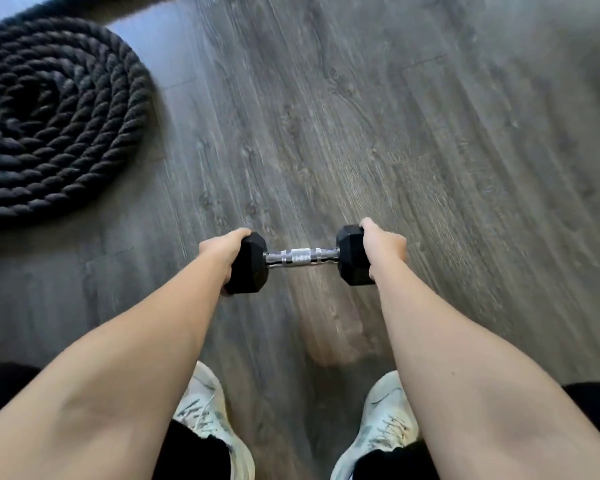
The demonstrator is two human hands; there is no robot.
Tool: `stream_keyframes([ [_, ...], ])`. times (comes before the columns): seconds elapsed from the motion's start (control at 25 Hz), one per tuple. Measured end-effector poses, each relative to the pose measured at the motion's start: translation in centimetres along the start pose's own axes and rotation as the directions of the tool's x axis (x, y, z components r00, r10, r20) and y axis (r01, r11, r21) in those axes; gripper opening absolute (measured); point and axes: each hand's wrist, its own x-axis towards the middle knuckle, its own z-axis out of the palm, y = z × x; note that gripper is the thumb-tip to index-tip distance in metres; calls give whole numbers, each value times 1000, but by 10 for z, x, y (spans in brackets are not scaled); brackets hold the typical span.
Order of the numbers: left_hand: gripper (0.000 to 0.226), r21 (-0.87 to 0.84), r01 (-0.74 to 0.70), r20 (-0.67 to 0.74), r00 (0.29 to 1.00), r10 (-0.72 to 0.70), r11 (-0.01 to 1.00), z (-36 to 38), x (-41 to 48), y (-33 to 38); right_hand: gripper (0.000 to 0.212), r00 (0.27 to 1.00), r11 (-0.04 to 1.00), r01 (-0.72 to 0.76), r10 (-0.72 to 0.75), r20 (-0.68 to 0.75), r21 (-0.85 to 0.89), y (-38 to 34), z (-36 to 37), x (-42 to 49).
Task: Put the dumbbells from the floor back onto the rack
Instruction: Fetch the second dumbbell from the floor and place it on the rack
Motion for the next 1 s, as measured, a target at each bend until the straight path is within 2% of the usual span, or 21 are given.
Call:
stream_keyframes([
  [0.12,60,-99,28,25,999,-26,995,-69,-92,42,40,997,998,70,-70,20,-4,-76,-39,-99],
  [0.28,63,-276,-11,28,999,20,961,-197,-243,128,37,974,977,212,-212,80,15,-203,-98,-273],
  [0.48,78,-410,-191,-140,980,145,892,-383,-416,236,35,890,902,428,-432,149,61,-350,-144,-510],
  [0.56,75,-472,-256,-187,964,188,844,-460,-468,269,36,848,870,480,-493,193,112,-394,-146,-598],
  [0.68,75,-462,-388,-324,911,256,797,-562,-515,296,39,788,831,527,-556,265,176,-424,-133,-700],
  [0.8,86,-508,-449,-398,879,262,735,-670,-528,298,40,709,785,572,-619,338,237,-429,-96,-795],
  [0.88,89,-507,-498,-468,844,261,703,-733,-529,284,40,684,788,560,-614,394,255,-419,-67,-849],
  [1.0,81,-526,-503,-507,833,221,686,-805,-521,258,38,664,799,539,-598,449,266,-397,-20,-910],
])
